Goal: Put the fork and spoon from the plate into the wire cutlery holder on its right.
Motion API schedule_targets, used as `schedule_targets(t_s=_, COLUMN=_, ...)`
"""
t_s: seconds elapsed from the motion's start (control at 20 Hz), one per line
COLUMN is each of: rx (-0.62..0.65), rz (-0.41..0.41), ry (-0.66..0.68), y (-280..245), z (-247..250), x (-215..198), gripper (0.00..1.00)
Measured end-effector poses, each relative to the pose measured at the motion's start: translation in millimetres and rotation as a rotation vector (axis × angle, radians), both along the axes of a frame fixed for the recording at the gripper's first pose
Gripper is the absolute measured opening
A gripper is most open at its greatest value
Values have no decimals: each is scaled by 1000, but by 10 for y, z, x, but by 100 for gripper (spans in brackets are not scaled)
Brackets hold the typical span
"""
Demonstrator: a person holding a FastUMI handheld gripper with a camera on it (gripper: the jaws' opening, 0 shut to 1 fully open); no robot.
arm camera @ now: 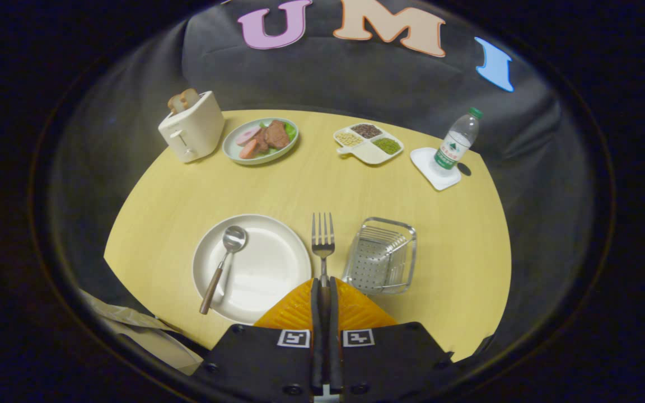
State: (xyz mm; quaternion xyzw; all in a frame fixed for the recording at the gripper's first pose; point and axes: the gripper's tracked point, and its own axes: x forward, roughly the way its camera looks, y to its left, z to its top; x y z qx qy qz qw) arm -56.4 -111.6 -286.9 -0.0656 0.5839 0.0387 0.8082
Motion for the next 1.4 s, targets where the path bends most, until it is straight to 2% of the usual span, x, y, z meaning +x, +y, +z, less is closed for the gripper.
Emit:
schedule_targets(t_s=0.4, rx=-36, rz=-153, ry=37, y=-542, z=-71, x=-76, gripper=8)
schedule_targets(t_s=0.65, rx=-44, rz=-177, ry=44, y=-600, z=-148, x=-80, gripper=10)
schedule_targets(t_s=0.85, rx=-43, rz=-192, ry=-1, y=-599, z=-100, x=36, gripper=37)
schedule_targets(t_s=1.3, rx=-8, rz=-109, ry=-241, y=-132, z=126, x=391, gripper=99)
schedule_targets(t_s=1.4, rx=-1, rz=-78, ry=-283, y=34, z=160, x=418, gripper=99)
